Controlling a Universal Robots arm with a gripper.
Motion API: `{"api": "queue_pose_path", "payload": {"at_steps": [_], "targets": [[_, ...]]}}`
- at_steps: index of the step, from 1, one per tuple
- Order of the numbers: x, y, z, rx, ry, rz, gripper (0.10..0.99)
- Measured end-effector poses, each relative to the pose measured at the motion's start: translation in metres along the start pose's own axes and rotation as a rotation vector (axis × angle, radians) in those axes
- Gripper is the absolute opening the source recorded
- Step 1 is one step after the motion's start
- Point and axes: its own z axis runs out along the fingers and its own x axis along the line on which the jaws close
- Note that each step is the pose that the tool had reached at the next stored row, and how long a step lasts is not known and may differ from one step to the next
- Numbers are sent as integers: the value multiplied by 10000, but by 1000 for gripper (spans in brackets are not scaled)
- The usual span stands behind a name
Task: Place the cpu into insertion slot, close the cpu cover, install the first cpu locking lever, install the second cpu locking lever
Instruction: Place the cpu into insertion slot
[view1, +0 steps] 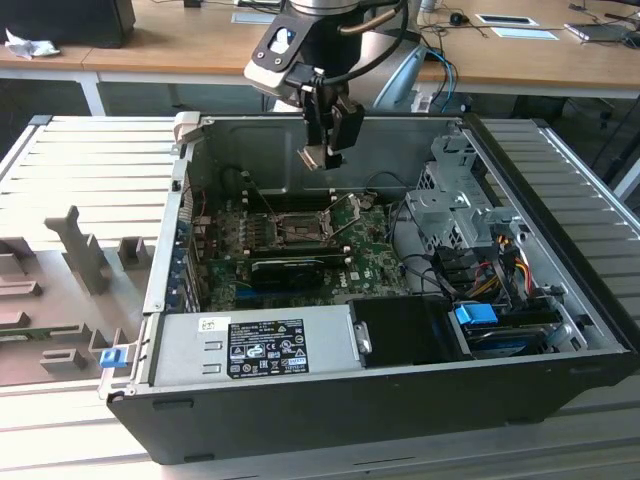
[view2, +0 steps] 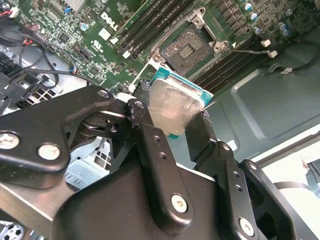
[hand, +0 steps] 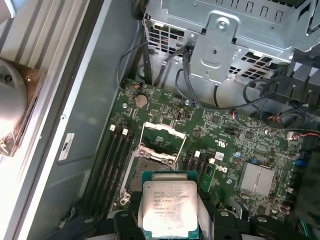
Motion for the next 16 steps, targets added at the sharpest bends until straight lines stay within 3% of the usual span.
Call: {"api": "queue_pose_path", "payload": {"at_steps": [16], "targets": [[-2, -8, 85, 0, -4, 36, 525]]}}
